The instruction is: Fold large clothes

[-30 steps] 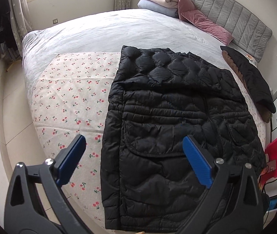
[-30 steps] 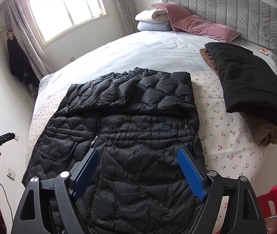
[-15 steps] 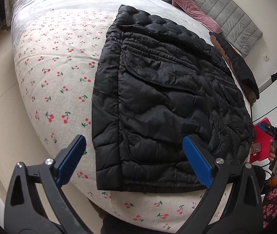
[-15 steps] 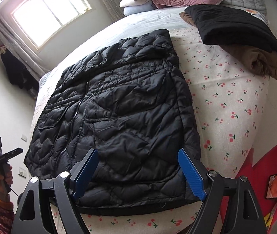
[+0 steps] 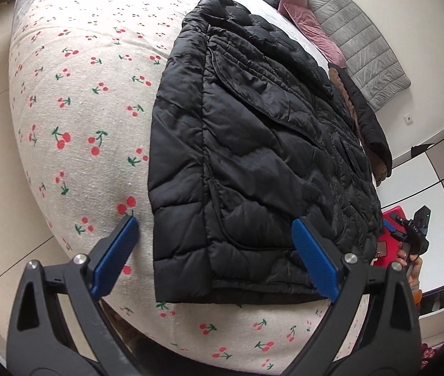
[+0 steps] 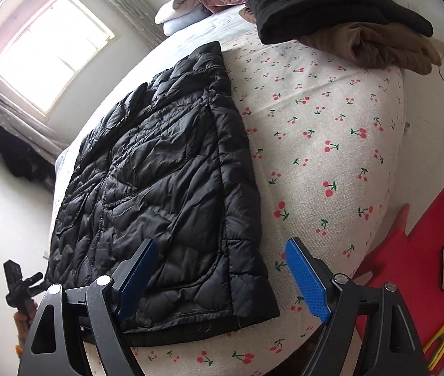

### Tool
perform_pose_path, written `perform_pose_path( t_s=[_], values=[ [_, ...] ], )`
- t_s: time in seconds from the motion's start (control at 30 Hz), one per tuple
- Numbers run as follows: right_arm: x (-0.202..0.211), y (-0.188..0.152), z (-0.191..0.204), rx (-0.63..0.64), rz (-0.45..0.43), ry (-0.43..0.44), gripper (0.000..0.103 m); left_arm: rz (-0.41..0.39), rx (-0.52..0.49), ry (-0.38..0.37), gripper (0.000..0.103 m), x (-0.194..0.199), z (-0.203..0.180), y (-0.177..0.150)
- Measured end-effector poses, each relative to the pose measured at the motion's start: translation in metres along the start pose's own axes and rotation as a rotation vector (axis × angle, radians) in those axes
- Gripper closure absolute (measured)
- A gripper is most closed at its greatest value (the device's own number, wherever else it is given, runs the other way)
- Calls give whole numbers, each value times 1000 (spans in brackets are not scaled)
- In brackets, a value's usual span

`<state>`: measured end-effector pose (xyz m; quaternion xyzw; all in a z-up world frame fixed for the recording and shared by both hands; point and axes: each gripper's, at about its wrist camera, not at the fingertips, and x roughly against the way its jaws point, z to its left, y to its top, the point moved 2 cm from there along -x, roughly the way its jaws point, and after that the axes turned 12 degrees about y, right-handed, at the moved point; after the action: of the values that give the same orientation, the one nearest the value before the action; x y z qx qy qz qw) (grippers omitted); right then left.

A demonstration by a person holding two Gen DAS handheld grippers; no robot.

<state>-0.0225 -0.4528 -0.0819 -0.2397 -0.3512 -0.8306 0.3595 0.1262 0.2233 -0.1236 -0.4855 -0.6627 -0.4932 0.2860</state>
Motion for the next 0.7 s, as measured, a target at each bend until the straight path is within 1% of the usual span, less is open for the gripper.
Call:
perform_pose_path(
  t_s=[0.1, 0.13, 0.17, 0.2, 0.23, 0.27, 0.3, 0.33, 0.37, 0.4, 0.43, 0.5, 0.57, 0.7],
  values=[
    [-7, -3, -17, -68, 23, 30, 21, 6, 17, -54, 15, 1, 2, -2],
    [-12, -5, -22, -93, 52, 46, 25, 8, 20, -64, 17, 1, 2, -4],
    [-16, -6, -24, -109, 69, 53, 30, 13, 23, -68, 22, 1, 1, -5],
    [-16, -6, -26, -114, 71, 50, 32, 19, 24, -72, 27, 0, -1, -7],
    [-15, -6, -25, -114, 71, 55, 39, 29, 20, -80, 32, -1, -3, -9],
    [-16, -7, -24, -114, 84, 79, 50, 43, 19, -100, 46, -2, -6, -11],
    [-19, -8, -22, -119, 105, 113, 57, 70, 23, -125, 63, -6, -9, -14],
    [-23, -11, -19, -121, 138, 144, 68, 100, 27, -139, 71, -11, -12, -16],
    [-28, -14, -16, -115, 167, 157, 82, 118, 29, -133, 87, -15, -15, -19],
    [-29, -15, -13, -111, 178, 164, 86, 113, 27, -110, 90, -17, -17, -21],
    [-27, -15, -11, -103, 168, 170, 90, 99, 19, -91, 91, -16, -20, -22],
    [-18, -15, -3, -82, 137, 187, 93, 56, 10, -83, 94, -6, -26, -24],
    [-5, -12, 6, -66, 94, 221, 95, 6, 12, -114, 95, 10, -30, -24],
    [28, 3, 35, -26, 6, 324, 96, -91, 25, -217, 96, 52, -39, -13]
  ],
)
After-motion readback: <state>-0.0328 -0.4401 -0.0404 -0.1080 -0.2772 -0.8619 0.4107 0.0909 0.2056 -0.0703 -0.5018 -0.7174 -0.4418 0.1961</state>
